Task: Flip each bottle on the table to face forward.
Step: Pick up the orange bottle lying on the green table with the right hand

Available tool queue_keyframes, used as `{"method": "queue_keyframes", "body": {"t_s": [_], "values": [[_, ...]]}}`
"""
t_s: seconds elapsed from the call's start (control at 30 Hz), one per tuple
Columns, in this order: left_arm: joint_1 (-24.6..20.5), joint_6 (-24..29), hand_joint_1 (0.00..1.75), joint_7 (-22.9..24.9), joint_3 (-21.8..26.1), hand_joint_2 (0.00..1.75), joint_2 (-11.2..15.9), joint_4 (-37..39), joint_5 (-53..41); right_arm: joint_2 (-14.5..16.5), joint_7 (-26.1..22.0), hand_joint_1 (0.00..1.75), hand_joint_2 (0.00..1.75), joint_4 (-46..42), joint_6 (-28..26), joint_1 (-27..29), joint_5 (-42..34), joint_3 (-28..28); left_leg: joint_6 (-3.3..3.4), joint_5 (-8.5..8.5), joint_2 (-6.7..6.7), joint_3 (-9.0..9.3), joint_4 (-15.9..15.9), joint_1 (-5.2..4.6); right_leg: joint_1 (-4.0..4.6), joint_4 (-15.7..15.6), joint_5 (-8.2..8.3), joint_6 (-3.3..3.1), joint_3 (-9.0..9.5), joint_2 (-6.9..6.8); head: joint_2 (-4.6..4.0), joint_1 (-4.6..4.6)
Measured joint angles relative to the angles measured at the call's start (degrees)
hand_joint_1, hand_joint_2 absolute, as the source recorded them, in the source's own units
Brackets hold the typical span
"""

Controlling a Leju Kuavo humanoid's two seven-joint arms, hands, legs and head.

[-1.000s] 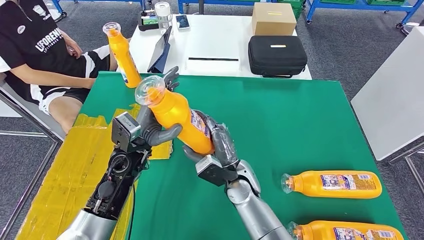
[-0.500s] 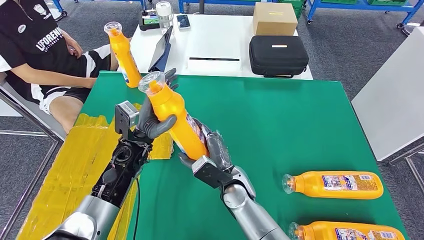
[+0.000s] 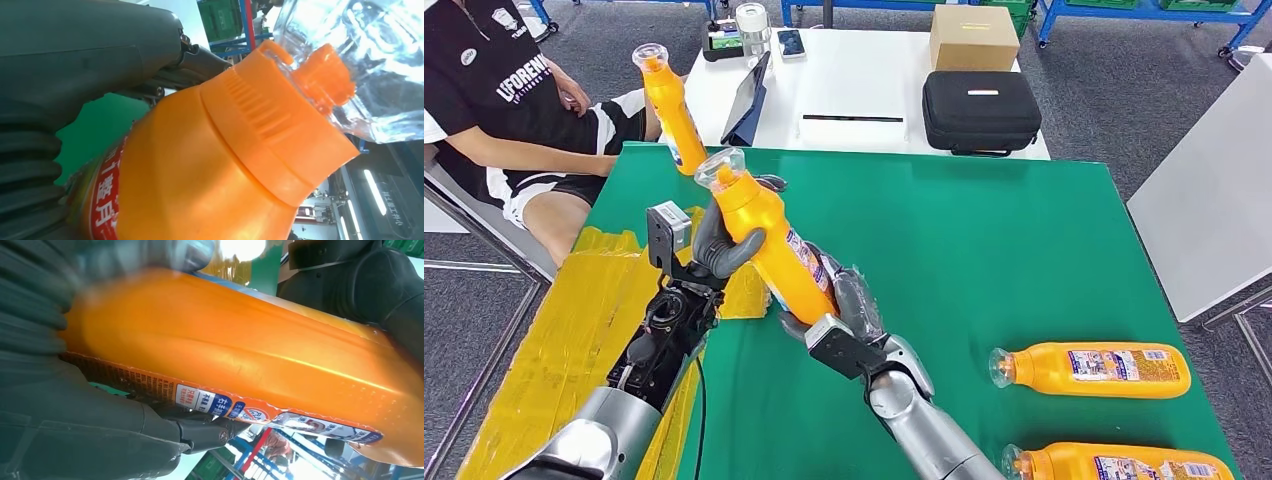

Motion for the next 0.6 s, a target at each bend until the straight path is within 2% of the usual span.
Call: {"method": "queue_keyframes", "body": {"t_s": [0.6], "values": [[-0.3,-0.9,1.75,-0.2,1.1,1.75,-0.4,1.5,0.7,-0.2,0.0,1.75,1.75,0.3,-1.3,0.0,0.5,0.2,0.00,0.00,0.01,0.01,0.0,0.00,0.00,0.0,0.00,0.00,-0.01,0.00,0.00,0.00]]}}
